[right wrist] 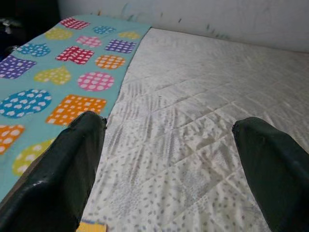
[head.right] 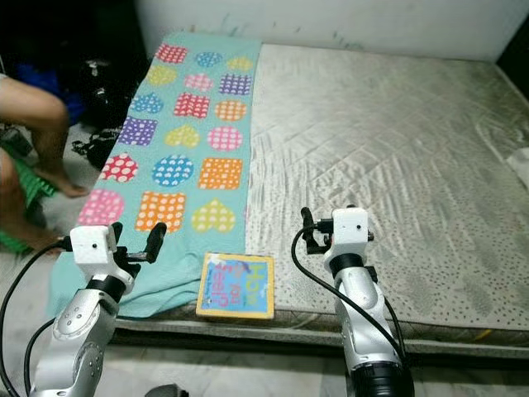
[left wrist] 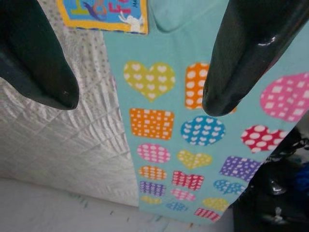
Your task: Clean up the room
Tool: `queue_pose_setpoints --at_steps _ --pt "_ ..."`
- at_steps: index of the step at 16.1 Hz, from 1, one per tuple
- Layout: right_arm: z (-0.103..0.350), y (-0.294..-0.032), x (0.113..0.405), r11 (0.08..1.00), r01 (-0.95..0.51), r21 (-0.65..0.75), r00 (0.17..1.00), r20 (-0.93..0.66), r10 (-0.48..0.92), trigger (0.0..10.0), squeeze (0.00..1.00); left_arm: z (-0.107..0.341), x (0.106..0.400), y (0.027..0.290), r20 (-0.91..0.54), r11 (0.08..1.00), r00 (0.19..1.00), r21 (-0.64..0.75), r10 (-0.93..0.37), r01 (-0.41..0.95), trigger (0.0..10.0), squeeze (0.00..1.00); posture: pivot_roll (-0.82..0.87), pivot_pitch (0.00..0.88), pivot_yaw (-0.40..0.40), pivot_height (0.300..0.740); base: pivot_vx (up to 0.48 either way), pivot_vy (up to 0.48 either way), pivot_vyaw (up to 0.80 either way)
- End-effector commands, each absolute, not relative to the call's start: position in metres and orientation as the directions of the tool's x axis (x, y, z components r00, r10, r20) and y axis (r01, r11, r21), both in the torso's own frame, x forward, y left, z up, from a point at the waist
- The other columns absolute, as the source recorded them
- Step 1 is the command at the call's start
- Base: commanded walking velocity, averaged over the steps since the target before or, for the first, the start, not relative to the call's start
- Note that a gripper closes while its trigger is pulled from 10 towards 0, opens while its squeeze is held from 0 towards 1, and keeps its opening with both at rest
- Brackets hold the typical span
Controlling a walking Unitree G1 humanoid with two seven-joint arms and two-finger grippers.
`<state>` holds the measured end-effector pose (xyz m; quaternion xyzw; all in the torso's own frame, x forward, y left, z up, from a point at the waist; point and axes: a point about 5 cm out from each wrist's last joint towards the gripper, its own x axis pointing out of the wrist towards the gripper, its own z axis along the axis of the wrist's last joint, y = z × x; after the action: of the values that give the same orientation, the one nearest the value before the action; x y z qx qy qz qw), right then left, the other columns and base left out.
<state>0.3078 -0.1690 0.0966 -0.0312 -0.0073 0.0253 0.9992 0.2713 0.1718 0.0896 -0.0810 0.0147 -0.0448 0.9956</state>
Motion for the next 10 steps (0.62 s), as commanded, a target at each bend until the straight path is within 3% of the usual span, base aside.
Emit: queue_pose_setpoints --at_steps 1,3,6,10 --pt "0.092 -0.1734 0.3053 0.997 -0.039 -0.069 0.999 -0.005 0.039 10.0 0.0 0.089 0.2695 0.17 -0.023 0.982 0.994 -0.161 -0.105 0.1 10.0 0.0 -0.04 0.146 -0.027 0.74 0.0 0.0 0.0" --pt "0.0916 -0.1738 0.305 0.997 -0.038 -0.07 0.999 -0.006 0.038 10.0 0.0 0.0888 0.2694 0.1701 -0.026 0.982 0.994 -0.161 -0.105 0.1 10.0 0.0 -0.04 0.146 -0.027 0.74 0.0 0.0 0.0" --pt "0.0913 -0.174 0.3049 0.997 -0.037 -0.069 0.999 -0.008 0.037 10.0 0.0 0.0884 0.2697 0.1703 -0.029 0.982 0.994 -0.164 -0.104 0.098 10.0 0.0 -0.05 0.148 -0.025 0.74 0.26 0.0 0.0" --pt "0.0915 -0.1739 0.3057 0.997 -0.039 -0.07 0.999 -0.009 0.038 10.0 0.0 0.0882 0.2699 0.1713 -0.033 0.983 0.995 -0.163 -0.094 0.088 10.0 0.0 -0.05 0.152 -0.03 0.74 0.0 0.0 0.0"
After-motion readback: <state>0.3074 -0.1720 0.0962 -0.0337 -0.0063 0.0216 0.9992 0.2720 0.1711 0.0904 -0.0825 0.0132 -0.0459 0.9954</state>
